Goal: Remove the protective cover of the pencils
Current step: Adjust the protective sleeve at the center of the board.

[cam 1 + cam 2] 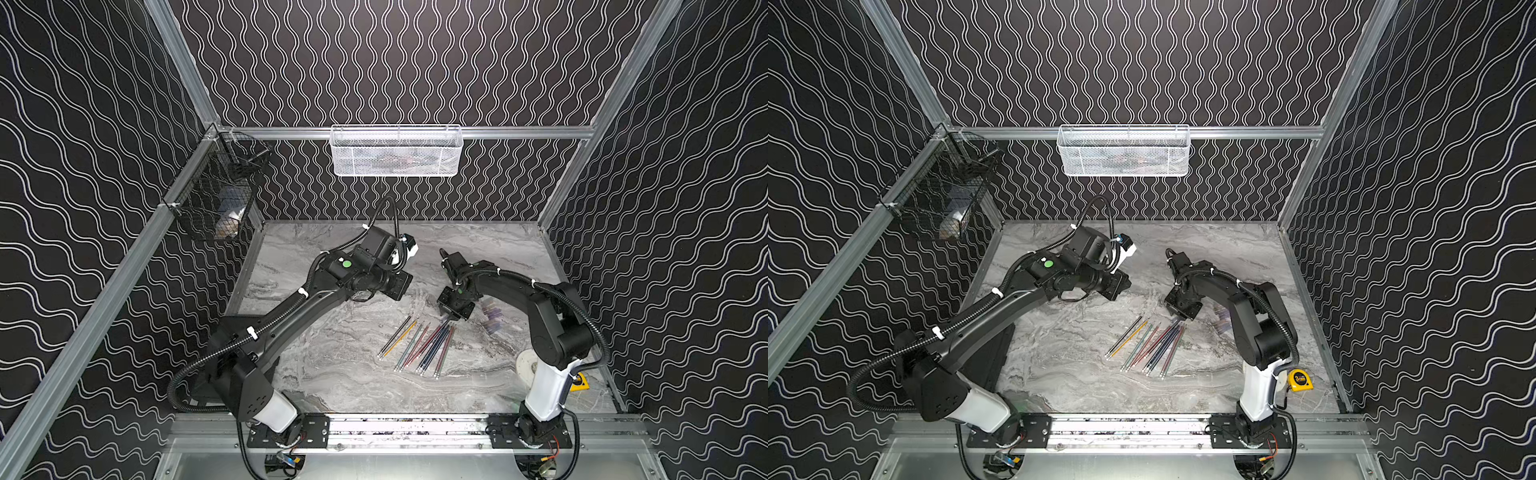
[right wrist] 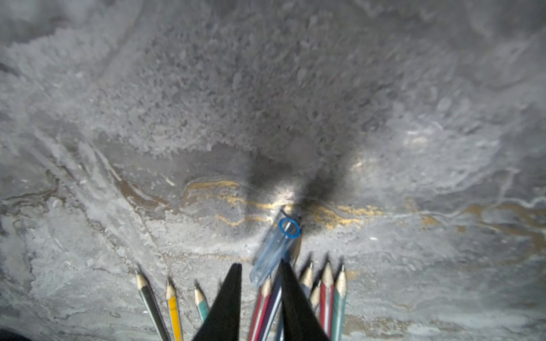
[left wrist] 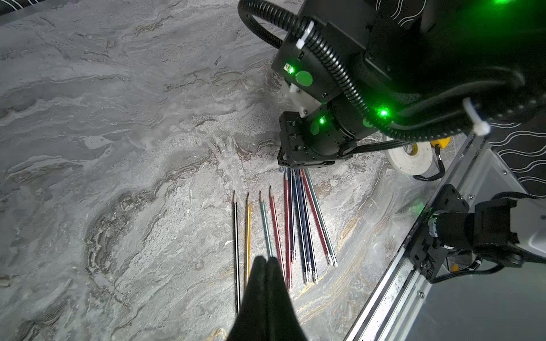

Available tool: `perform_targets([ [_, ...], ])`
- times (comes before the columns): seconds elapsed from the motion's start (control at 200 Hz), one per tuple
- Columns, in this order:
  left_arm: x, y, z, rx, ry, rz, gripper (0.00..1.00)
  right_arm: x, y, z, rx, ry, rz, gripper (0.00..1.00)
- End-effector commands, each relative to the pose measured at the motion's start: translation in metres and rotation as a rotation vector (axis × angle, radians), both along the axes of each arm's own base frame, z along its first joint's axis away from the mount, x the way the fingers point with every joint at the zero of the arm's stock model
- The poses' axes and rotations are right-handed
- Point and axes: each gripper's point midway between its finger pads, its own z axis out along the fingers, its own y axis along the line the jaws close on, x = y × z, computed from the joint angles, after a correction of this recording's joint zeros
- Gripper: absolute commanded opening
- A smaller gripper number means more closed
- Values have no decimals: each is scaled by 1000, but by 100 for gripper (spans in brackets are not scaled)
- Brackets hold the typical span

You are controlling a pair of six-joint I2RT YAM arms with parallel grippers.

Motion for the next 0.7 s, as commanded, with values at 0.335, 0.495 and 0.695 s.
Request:
perform_targets([
  [0.335, -1, -3, 8, -36, -14, -22, 0, 2, -2, -12, -31, 29, -31, 23],
  [0.495, 0, -1, 7, -35, -11, -19, 0, 3, -1, -16, -35, 40, -30, 22],
  [0.695, 0, -1, 7, -41, -11, -20, 0, 9, -5, -14, -72, 23, -24, 15],
])
